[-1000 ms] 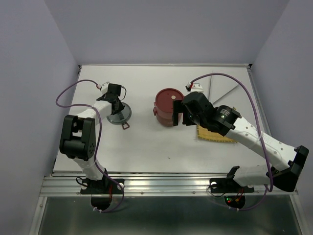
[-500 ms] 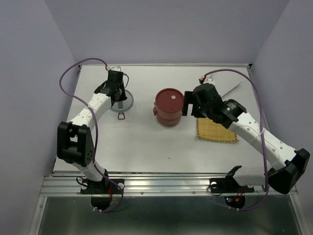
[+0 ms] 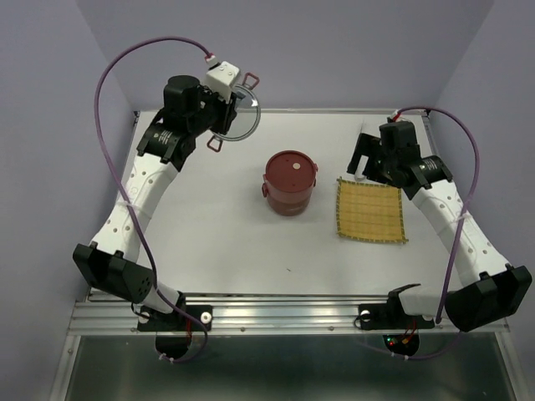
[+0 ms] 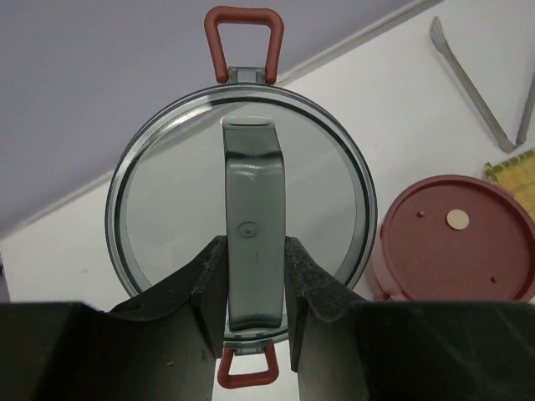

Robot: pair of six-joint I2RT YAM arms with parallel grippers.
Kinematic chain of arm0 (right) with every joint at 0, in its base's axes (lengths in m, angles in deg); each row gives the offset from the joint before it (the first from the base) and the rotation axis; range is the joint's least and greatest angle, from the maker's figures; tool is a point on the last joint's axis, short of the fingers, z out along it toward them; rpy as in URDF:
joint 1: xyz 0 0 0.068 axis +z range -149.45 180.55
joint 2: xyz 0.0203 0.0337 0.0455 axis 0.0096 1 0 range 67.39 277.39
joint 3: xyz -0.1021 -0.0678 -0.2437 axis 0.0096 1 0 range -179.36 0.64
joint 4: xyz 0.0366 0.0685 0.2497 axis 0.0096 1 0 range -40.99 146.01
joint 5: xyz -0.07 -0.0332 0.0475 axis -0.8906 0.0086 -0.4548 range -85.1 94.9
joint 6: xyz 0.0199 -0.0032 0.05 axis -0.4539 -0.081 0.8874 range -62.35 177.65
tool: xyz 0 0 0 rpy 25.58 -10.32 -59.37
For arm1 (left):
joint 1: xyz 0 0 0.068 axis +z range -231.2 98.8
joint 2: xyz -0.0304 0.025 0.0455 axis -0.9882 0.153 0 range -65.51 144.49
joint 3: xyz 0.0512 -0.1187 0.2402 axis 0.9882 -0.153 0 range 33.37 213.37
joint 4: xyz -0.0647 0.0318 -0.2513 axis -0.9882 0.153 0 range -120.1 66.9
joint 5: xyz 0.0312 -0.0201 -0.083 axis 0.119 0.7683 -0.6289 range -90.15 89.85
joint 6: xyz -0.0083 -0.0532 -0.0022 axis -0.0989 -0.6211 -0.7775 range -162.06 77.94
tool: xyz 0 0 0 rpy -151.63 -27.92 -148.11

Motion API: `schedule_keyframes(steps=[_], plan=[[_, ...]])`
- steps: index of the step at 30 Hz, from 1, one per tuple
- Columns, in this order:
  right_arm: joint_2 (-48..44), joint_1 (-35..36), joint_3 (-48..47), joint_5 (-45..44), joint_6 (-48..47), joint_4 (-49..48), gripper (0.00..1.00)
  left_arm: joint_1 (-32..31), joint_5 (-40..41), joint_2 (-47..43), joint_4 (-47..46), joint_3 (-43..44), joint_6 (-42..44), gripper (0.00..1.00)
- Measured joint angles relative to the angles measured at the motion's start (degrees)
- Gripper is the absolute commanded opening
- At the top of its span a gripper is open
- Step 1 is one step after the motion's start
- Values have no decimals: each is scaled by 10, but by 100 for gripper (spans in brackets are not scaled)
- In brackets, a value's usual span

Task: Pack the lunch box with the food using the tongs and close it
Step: Pick up the box lid from the center of the board, then place the box lid in the packing box.

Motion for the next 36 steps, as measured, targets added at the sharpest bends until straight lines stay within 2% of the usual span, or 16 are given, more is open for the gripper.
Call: schedule_keyframes(steps=[5, 12, 17, 25, 36], plan=[[0, -20, 0, 31, -2, 0, 100, -42, -75, 50, 35, 64, 90, 0], [0, -38, 12, 57, -2, -2, 100, -103, -168, 184, 184, 222, 206, 0], [0, -41, 28, 68, -2, -3, 100, -129, -216, 229, 271, 282, 256, 0], [0, -41, 39, 78, -2, -4, 100, -139, -240, 250, 335, 333, 274, 0], [0, -43, 41, 77, -2, -4, 100, -142, -205, 307, 340, 334, 222, 0]])
